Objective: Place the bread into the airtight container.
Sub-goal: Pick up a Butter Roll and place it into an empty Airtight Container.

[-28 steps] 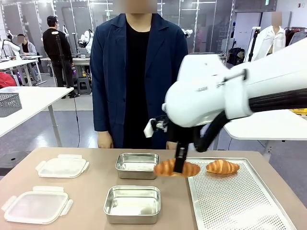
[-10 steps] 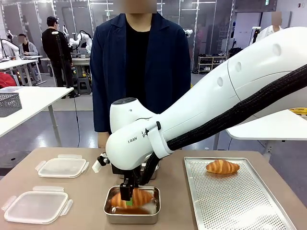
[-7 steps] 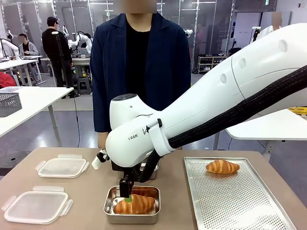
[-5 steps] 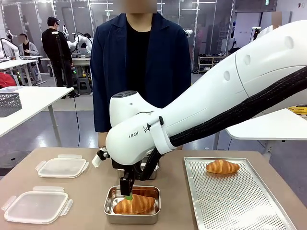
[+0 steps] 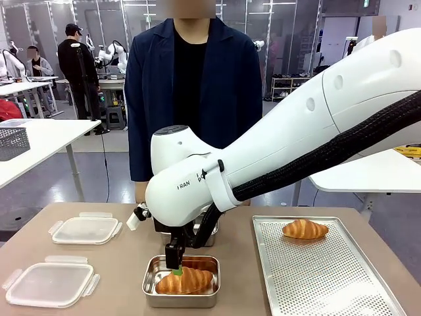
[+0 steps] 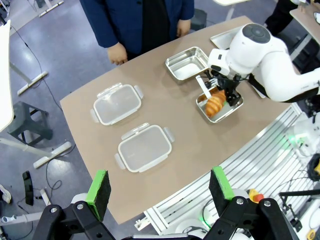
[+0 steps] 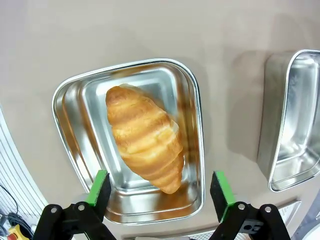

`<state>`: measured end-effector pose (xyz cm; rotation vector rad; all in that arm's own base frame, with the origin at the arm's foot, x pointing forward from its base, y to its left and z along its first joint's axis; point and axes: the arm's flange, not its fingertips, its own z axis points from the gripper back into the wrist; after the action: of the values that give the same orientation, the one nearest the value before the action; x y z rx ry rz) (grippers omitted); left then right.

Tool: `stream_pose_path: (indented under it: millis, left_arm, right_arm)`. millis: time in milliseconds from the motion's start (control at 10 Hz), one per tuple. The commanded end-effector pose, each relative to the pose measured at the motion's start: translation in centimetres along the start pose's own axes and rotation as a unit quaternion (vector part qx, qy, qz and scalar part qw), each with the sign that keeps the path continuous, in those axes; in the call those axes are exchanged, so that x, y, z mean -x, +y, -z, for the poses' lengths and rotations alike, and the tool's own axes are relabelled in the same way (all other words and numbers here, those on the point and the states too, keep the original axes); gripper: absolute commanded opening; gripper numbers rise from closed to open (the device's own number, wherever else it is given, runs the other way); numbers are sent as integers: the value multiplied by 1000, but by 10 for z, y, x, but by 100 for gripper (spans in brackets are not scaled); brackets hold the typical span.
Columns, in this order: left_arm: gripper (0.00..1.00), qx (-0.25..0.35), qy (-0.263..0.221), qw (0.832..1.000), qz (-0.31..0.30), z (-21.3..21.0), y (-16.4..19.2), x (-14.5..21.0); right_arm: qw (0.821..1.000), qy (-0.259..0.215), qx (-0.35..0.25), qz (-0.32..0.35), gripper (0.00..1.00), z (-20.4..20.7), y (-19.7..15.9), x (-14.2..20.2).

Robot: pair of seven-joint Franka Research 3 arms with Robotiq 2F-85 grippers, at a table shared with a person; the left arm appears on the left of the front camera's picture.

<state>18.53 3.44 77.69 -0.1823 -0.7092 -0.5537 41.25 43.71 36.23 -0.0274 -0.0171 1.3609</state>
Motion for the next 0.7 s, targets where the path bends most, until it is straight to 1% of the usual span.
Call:
stream_pose_path:
  millis: [0, 600]
  left_arm:
    - [100, 5, -1, 1000, 8, 0, 0, -2]
    - [100, 5, -1, 1000, 8, 0, 0, -2]
  right_arm:
    - [1000, -6, 2, 0, 100, 0, 2, -2]
    - [1000, 0, 0, 0, 100, 0, 0, 0]
